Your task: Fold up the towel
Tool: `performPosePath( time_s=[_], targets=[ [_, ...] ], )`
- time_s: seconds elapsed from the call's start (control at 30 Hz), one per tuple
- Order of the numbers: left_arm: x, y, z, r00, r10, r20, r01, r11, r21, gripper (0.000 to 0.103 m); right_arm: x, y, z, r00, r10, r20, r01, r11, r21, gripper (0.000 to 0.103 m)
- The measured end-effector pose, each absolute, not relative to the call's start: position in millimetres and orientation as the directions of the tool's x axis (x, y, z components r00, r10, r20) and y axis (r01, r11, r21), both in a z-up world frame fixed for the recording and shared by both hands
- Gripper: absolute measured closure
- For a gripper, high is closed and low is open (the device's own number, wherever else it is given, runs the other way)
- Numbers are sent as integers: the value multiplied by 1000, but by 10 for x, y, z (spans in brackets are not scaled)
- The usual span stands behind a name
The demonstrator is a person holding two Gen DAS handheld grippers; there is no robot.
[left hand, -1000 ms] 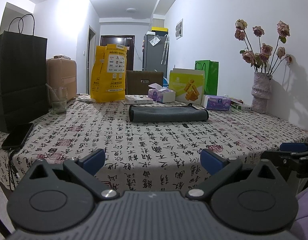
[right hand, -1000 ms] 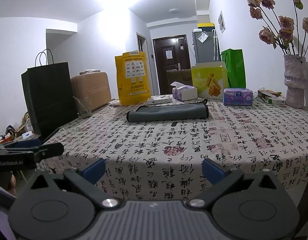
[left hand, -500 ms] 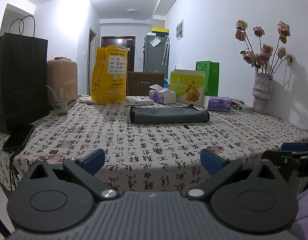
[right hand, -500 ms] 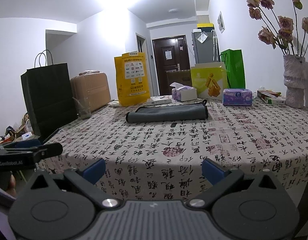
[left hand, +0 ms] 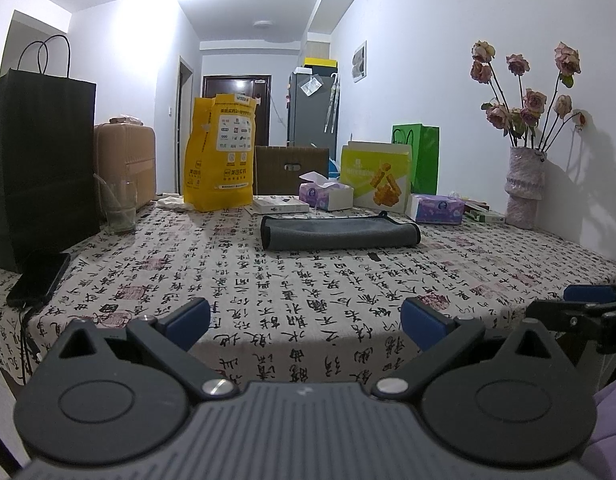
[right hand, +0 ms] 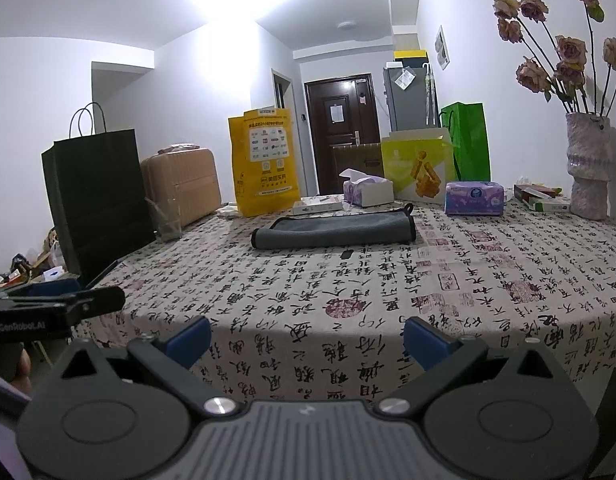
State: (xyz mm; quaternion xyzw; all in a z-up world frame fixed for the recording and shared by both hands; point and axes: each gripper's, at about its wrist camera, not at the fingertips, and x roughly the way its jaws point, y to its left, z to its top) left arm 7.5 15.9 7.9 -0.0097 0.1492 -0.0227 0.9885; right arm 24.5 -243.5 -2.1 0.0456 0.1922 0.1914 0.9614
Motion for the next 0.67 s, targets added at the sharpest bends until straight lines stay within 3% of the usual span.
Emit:
performPosePath(
  time_s=[0.67],
  targets=[
    [87,175,92,953,-83,-290,71,996,-49,0,250,-2432,-32,851,387,-355,-350,922,166,0]
  ],
)
